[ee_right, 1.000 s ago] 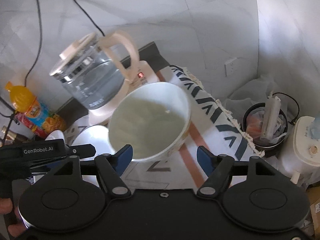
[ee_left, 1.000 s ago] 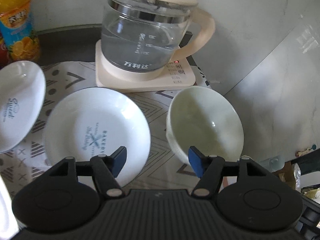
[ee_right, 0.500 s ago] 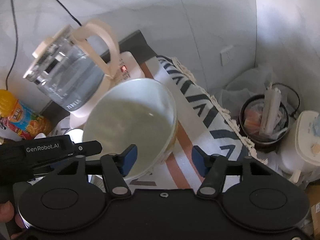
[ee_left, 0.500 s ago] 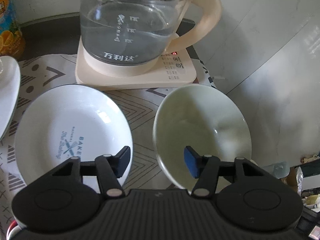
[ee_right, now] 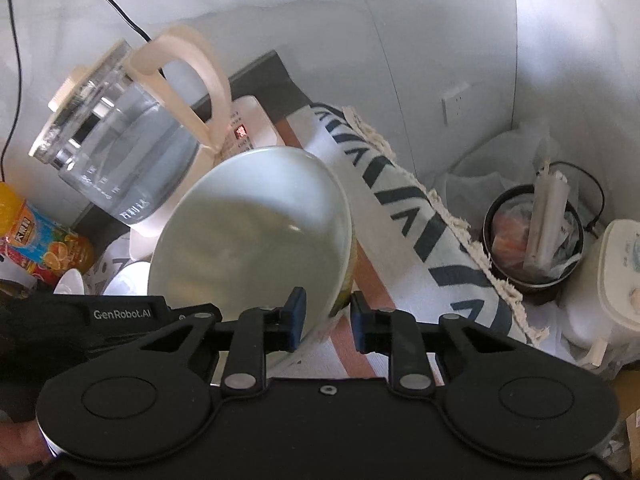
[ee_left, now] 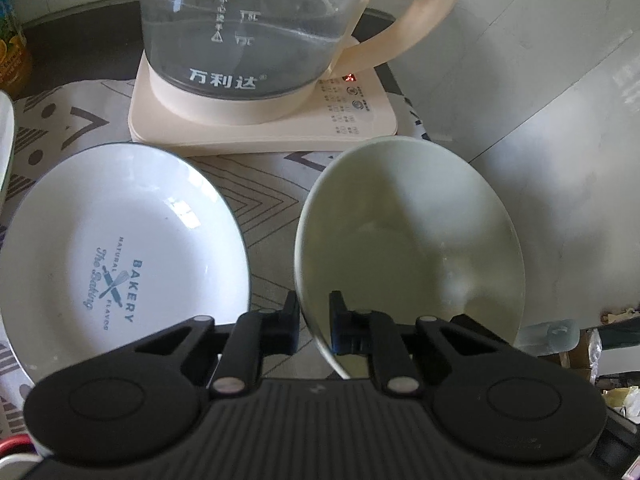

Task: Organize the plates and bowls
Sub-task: 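Move both grippers to the white bowl by the kettle and close, then carry the white bowl with both grippers onto the bowl stack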

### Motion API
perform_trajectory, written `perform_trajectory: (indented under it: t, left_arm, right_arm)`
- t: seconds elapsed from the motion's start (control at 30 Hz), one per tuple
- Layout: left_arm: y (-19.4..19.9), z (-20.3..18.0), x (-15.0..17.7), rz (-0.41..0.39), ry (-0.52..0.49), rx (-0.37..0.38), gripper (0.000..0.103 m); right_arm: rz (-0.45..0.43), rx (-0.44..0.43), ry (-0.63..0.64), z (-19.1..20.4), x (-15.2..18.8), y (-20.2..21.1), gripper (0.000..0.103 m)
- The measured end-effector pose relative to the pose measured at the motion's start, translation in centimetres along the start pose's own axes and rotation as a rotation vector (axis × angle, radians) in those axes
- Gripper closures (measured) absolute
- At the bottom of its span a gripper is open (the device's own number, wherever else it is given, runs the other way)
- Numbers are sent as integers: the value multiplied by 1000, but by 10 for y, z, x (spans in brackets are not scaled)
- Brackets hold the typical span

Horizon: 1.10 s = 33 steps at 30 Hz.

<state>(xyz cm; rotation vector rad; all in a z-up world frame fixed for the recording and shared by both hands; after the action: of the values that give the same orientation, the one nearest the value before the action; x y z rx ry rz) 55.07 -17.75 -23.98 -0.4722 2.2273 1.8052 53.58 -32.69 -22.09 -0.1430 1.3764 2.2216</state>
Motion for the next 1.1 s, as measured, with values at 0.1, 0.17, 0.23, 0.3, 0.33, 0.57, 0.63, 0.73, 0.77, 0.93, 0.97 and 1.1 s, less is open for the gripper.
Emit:
perform_trajectory:
  t: [0.1, 0.17, 0.23, 0.3, 0.33, 0.57, 0.63, 0.73, 0.77, 0.93, 0.97, 1.1]
  left_arm:
    - [11, 0, -1, -19, 0, 8, 90]
    - [20, 1, -1, -34, 1, 14, 90]
    - [30, 2, -1, -50, 3, 18, 90]
    - [41, 4, 0, -67, 1, 21, 90]
    - [47, 5, 2, -75, 0, 22, 90]
    - [85, 12, 8, -129, -7, 32, 90]
    - [95, 14, 11, -141, -10, 32, 90]
    - [109, 18, 18, -153, -10, 34, 90]
    - [114, 18, 23, -157, -10, 35, 90]
    - [134, 27, 39, -173, -8, 32, 90]
    - [138, 28, 43, -176, -7, 31, 90]
    - [151, 35, 58, -188, -3, 30, 90]
  right_arm:
    - [-22, -5, 7, 5, -2, 9, 80]
    - [-40, -10, 13, 9, -2, 16, 80]
    - [-54, -16, 18, 14, -1, 23, 80]
    - [-68, -23, 25, 20, 1, 31, 80]
    - [-76, -27, 29, 23, 1, 35, 81]
    - [-135, -54, 29, 42, 13, 64, 81]
    - [-147, -61, 33, 47, 18, 72, 81]
    - [-157, -71, 31, 53, 27, 83, 81]
    - [-161, -74, 31, 55, 30, 86, 81]
    - [-180, -90, 32, 63, 46, 102, 81]
    - [-182, -93, 32, 65, 49, 105, 81]
    - [-190, -101, 40, 71, 66, 117, 81]
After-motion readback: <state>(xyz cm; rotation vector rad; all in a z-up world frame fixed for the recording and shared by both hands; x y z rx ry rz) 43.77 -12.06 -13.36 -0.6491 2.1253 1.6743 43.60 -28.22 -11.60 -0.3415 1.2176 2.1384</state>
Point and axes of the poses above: each gripper's, at about its wrist camera, not at the fingertips, and y roughly against the way its jaws point, z to its left, x to its underside, the point moved 8 cm from there along -y, roughly the way its jaws point, and after that the axes turned 14 degrees about -y, right-handed, at the moved point
